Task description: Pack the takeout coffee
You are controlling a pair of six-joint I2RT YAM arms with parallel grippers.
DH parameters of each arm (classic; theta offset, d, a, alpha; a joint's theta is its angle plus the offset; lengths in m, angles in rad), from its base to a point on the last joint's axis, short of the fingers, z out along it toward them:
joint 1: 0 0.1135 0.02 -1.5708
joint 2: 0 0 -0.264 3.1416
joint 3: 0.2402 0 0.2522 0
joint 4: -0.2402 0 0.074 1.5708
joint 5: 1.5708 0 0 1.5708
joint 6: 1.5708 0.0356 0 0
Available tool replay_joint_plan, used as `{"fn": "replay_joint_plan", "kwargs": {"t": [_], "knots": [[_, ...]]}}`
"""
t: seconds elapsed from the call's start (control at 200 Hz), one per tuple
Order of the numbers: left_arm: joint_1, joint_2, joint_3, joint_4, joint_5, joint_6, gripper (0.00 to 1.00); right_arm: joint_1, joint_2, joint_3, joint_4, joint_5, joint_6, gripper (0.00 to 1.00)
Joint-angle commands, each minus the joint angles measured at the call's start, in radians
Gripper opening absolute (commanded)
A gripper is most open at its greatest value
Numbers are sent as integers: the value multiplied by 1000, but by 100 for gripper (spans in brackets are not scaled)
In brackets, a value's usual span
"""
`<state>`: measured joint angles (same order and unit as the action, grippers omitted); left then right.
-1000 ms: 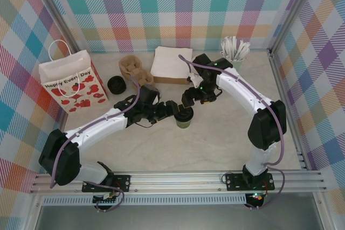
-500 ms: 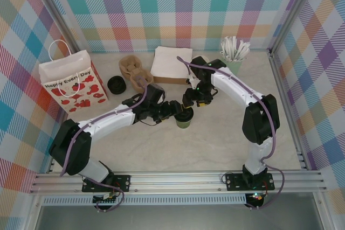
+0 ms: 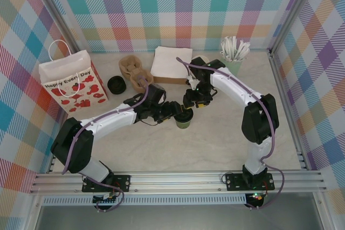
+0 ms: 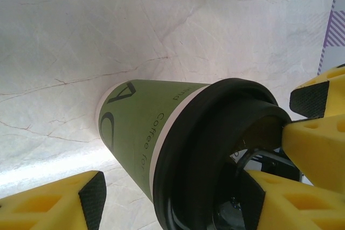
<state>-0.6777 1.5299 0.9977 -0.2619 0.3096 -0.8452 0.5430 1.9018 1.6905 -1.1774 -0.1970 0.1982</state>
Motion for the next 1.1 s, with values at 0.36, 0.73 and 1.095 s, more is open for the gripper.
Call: {"fn": "replay_joint_plan", "kwargs": {"t": [0.36,0.73,1.095], "knots": [[-11,-68,19,-25,33,-12,78,-1,11,-6,-26,-19,-6,51],[-12,-94,-1,-60,63,2,79,0,14,-2,-26,-22,-8,51],[-25,-14,21,-99,67,35,75,0,17,0,-35,-18,-15,51]]}}
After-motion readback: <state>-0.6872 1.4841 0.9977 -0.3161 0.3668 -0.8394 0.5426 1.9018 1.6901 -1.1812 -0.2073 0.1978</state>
